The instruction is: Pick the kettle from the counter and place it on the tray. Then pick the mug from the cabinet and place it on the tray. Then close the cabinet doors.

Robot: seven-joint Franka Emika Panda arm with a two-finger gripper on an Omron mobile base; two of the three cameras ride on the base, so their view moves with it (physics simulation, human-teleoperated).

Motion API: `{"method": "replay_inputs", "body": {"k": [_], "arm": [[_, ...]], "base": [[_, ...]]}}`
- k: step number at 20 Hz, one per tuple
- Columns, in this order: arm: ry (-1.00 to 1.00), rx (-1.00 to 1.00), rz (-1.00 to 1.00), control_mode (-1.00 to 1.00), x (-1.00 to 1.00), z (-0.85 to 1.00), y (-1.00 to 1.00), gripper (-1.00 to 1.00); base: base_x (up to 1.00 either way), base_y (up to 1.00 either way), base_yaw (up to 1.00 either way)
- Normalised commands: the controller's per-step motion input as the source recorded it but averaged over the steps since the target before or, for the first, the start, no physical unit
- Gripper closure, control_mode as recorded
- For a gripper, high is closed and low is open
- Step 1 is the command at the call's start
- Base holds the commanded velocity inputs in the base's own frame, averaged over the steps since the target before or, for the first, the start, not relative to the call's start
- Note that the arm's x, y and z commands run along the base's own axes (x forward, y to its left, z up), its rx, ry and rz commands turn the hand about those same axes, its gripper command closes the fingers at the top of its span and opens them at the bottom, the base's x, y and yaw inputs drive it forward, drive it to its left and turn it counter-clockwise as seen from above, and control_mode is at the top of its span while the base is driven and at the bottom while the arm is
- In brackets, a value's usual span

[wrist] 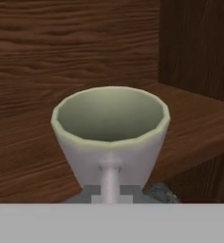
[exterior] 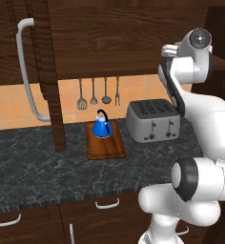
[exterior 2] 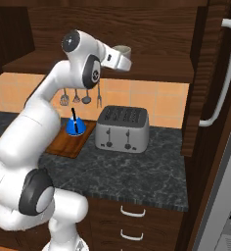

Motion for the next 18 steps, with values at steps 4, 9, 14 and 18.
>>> {"method": "replay_inputs", "body": {"k": [4, 9, 14, 18], "arm": [[-0.01, 0.0, 0.0, -1.0, -0.93, 0.0, 0.04, 1.0], [0.0, 0.0, 0.18, -1.0, -0.85, -0.07, 0.18, 1.0], [0.0, 0.0, 0.31, -1.0, -0.8, -0.17, 0.26, 1.0], [0.02, 0.0, 0.3, -1.0, -0.71, -0.33, 0.32, 1.0]], "base": [[0.0, 0.0, 0.0], [0.0, 0.0, 0.0], [0.0, 0.0, 0.0], [0.0, 0.0, 0.0]]}}
